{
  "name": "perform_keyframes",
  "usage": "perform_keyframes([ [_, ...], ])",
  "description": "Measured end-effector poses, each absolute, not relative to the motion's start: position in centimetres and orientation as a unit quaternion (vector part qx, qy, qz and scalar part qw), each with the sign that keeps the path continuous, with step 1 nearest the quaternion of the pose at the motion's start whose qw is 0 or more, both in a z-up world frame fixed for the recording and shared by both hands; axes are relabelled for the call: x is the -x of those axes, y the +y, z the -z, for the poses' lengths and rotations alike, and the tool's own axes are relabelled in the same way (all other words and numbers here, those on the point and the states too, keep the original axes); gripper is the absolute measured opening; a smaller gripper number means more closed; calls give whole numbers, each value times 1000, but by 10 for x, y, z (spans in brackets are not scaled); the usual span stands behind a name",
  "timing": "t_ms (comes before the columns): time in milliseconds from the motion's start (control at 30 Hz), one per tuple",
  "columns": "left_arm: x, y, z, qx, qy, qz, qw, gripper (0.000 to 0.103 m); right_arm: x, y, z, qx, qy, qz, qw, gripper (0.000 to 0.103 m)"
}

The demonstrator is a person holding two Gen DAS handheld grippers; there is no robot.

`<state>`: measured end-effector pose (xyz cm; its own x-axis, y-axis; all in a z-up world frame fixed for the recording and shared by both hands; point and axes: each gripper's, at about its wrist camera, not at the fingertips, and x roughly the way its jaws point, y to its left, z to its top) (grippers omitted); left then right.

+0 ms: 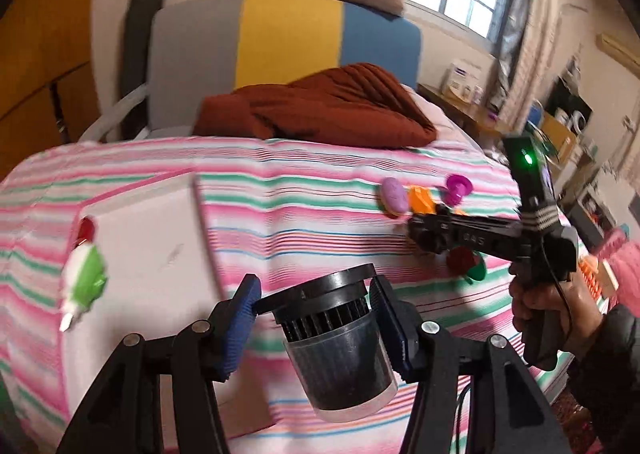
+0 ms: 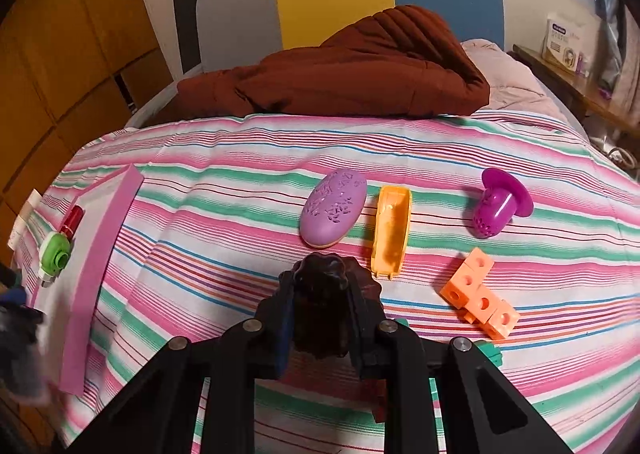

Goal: Organize rigid objects
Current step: 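Carry the clear jar into the tray and open the left gripper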

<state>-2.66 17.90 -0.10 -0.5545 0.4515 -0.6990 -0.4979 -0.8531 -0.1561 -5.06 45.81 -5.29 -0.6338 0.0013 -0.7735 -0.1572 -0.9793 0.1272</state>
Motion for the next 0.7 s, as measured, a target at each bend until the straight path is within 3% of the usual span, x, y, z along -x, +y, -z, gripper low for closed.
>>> perform_keyframes([
  [333,45,81,5,399,10,-901,173,57,51,454,53,431,78,-898,40,18],
  [700,157,54,-3,409,-35,-901,141,57,52,448,53,430,61,-900,47,16],
])
